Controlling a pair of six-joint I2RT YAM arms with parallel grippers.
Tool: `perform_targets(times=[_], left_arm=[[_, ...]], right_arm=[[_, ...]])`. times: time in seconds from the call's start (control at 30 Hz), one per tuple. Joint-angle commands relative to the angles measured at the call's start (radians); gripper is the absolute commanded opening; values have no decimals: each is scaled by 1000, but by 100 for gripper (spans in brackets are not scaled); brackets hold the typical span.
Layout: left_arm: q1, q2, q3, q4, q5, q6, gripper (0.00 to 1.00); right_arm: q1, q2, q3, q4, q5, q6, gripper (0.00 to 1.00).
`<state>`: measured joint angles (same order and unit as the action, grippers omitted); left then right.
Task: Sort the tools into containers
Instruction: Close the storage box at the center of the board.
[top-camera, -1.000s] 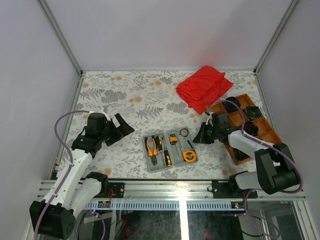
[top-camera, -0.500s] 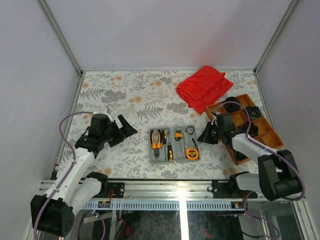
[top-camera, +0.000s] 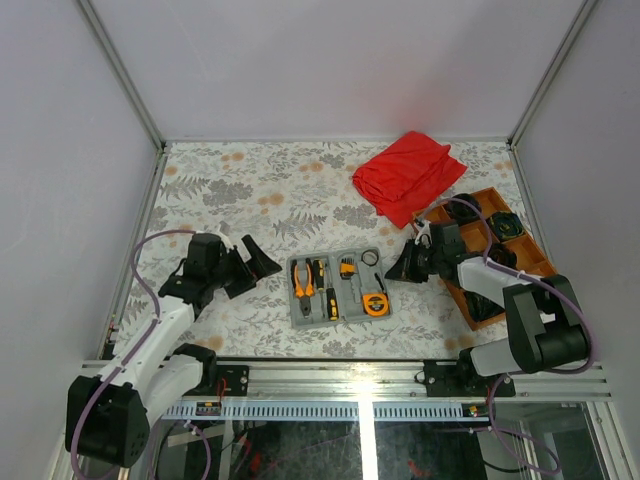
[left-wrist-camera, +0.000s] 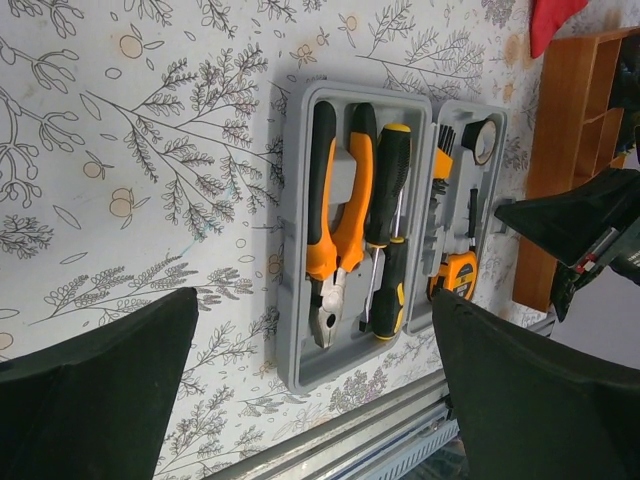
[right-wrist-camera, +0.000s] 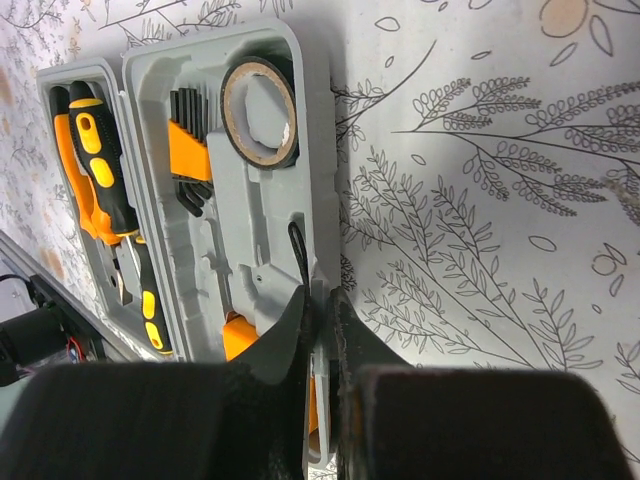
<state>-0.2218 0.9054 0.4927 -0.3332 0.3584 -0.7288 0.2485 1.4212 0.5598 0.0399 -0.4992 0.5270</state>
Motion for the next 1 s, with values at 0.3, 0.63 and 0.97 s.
perform_targets(times=[0.3,0.63,0.97], left_arm=[[-27,65,-33,162,32,-24,100],[-106,153,-97,338,40,-75,97],[-208,274,-89,387,-42,-100,84]], right_arm=[[40,46,13,66,-68,16,0],[46,54,10,40,-65,-12,0],[47,64,9,34,-75,-26,0]])
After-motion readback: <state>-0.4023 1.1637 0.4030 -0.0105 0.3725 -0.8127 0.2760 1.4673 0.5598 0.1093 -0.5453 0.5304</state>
